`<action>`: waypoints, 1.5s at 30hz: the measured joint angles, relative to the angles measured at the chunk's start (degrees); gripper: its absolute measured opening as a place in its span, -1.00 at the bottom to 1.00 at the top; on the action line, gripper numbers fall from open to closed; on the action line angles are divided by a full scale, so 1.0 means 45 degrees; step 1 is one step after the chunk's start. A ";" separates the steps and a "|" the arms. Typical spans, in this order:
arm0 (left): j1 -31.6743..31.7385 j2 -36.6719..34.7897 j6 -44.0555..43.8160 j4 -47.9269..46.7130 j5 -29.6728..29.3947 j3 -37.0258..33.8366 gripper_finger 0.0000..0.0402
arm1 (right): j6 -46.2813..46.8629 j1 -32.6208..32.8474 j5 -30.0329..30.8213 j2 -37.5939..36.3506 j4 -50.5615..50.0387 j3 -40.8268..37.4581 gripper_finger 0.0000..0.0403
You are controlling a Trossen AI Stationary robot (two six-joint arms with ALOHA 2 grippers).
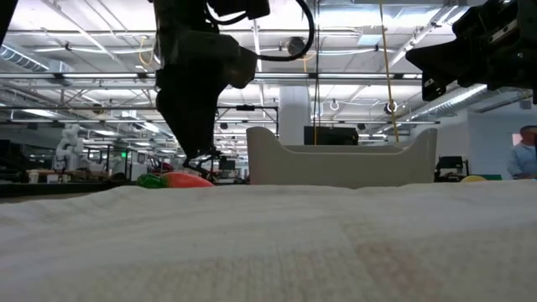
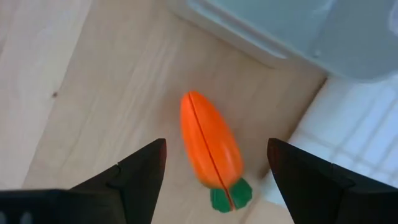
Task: Pick and placing Produce into tupperware
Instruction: Put the carrot into the gray bin
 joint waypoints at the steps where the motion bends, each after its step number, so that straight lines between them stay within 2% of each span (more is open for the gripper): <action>1: -0.0007 0.0000 -0.0098 0.0038 -0.0026 -0.0093 0.42 | 0.0000 0.0000 0.0000 -0.0005 0.0000 0.0000 -1.00; 7: -0.0039 0.0000 -0.0986 0.0389 -0.0568 -0.0530 0.42 | 0.0000 0.0000 -0.0003 -0.0005 -0.0005 0.0000 -1.00; 21: -0.0257 0.0000 -0.1331 0.0453 -0.0900 -0.0535 0.42 | 0.0000 0.0000 -0.0005 0.0000 -0.0005 0.0000 -1.00; 33: -0.0204 -0.0005 -0.1133 0.1083 -0.0066 -0.0990 0.42 | 0.0000 0.0000 -0.0002 0.0000 -0.0005 0.0000 -1.00; 45: -0.0194 -0.0005 -0.1122 0.2352 -0.0011 -0.1998 0.42 | 0.0000 0.0000 -0.0003 0.0005 -0.0010 0.0000 -1.00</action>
